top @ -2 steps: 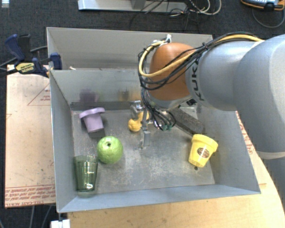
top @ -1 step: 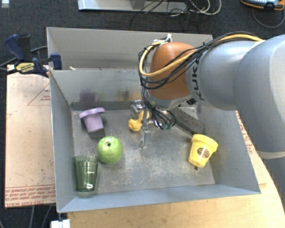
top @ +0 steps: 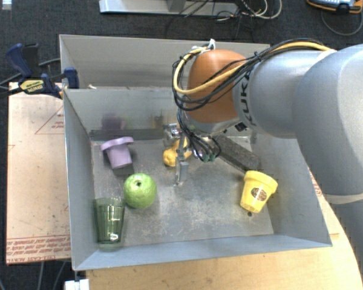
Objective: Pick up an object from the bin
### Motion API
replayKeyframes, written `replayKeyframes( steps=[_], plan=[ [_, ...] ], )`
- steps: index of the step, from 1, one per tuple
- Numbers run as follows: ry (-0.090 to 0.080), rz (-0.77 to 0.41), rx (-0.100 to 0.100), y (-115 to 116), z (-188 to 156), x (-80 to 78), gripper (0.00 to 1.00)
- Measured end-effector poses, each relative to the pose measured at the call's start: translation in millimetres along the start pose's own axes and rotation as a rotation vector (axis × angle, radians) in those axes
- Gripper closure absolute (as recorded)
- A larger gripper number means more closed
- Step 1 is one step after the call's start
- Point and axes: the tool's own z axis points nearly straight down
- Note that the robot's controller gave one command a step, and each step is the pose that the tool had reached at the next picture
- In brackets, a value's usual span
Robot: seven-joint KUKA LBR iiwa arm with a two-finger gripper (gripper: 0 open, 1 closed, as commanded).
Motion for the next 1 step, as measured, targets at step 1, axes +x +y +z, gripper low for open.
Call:
replayKeyframes(
  steps=[1],
  plan=[
    [0.001,-0.044,0.0,4.3,0.1,-1.6,0.0]
  ],
)
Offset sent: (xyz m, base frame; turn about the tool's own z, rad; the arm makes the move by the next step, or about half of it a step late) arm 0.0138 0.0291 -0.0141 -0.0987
